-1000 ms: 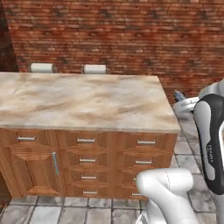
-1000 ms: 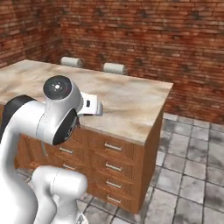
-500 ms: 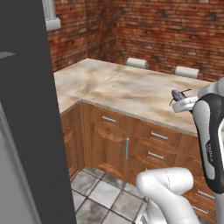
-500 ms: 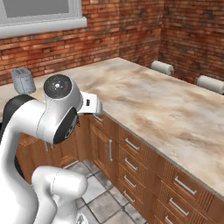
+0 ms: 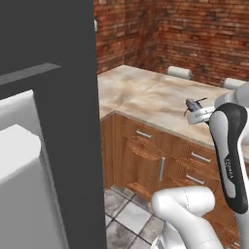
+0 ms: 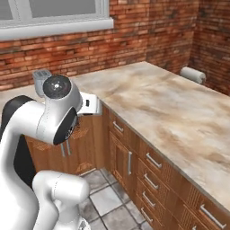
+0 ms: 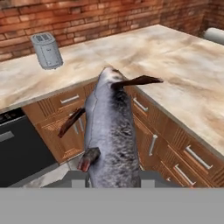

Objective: Retrieve the fish from the fridge and place it on the cutting board.

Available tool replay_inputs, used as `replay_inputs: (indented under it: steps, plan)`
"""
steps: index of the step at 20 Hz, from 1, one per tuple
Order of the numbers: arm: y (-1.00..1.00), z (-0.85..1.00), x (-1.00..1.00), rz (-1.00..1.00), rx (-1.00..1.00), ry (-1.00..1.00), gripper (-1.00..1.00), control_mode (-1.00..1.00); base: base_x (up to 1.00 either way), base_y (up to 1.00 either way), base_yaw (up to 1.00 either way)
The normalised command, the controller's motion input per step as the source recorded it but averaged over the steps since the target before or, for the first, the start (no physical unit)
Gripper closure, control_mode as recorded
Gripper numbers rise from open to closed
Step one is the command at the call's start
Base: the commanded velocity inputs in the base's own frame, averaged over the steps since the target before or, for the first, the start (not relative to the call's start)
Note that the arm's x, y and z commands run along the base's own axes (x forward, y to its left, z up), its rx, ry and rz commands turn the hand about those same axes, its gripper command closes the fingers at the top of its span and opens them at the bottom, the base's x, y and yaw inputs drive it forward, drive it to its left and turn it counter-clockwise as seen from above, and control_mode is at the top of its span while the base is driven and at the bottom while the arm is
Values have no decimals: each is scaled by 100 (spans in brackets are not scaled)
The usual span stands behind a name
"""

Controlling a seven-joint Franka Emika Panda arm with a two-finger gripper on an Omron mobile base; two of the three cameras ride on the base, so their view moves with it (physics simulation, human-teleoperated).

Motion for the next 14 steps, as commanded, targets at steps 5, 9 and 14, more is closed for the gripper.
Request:
replay_inputs:
  steps: [5, 9, 14]
  plan:
    - [0, 0, 0, 0, 0, 0, 100, 100, 60, 15, 52]
    - [0, 0, 0, 0, 0, 0, 100, 100, 35, -1, 59]
    - [0, 0, 0, 0, 0, 0, 100, 100, 47, 23, 47]
